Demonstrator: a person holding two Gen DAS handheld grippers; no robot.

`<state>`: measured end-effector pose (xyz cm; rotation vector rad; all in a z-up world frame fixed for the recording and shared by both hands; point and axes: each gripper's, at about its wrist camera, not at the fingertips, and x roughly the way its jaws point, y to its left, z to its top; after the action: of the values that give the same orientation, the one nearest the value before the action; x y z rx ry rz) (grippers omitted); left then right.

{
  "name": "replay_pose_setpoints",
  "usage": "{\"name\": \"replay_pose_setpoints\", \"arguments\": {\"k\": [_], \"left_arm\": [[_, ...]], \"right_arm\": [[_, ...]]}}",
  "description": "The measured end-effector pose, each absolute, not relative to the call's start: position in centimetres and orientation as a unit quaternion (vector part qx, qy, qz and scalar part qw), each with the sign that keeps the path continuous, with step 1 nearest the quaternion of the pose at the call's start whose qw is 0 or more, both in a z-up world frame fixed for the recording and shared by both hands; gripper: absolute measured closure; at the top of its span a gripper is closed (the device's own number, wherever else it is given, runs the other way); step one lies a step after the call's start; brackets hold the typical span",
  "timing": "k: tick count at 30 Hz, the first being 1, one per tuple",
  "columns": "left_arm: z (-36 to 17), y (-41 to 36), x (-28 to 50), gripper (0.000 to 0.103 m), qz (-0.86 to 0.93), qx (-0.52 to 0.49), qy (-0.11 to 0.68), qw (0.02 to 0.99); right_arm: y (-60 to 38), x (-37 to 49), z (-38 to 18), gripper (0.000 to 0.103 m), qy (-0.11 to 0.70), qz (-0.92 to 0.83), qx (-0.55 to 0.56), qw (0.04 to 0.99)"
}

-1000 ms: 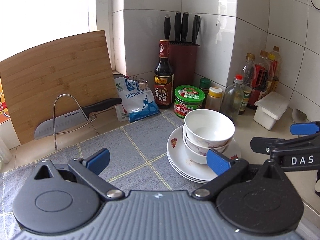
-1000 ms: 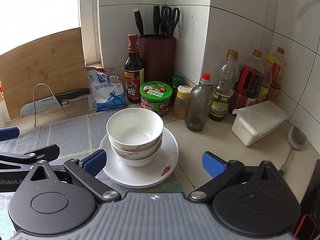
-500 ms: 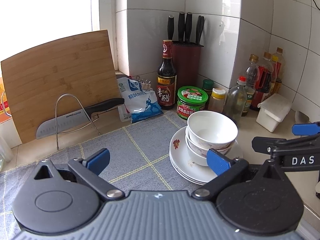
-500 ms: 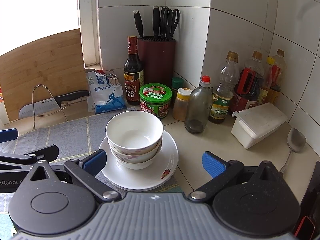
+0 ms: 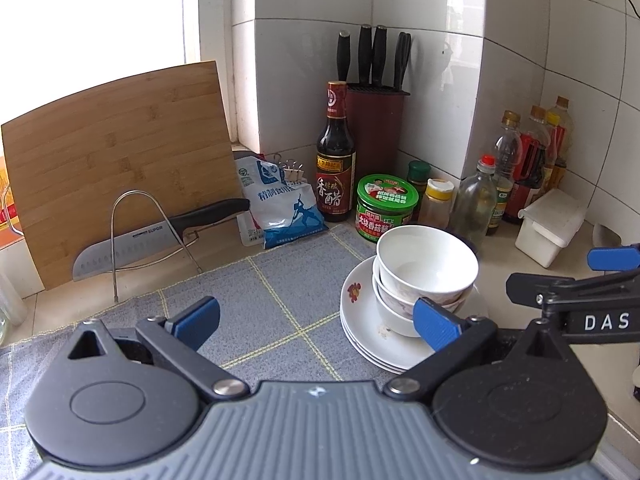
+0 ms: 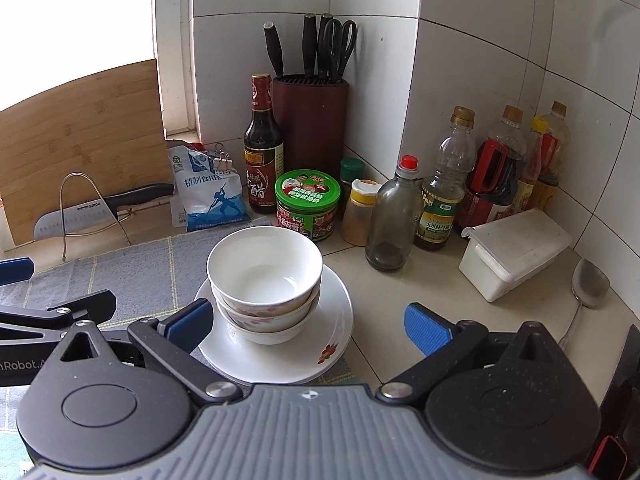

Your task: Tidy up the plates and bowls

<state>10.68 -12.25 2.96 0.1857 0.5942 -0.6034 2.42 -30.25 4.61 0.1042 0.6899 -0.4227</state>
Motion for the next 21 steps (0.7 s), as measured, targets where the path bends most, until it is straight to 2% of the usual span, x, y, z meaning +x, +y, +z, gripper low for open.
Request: {"name": "replay_pose_setpoints", "arguments": {"k": [21], "left_arm": [[2.96, -12.47, 10.88, 0.001, -0.286, 0.09, 0.292, 0.908]], "right_arm": [[-30.42, 2.54, 4.79, 0.0, 0.336, -0.204, 0.047, 0.918]]}}
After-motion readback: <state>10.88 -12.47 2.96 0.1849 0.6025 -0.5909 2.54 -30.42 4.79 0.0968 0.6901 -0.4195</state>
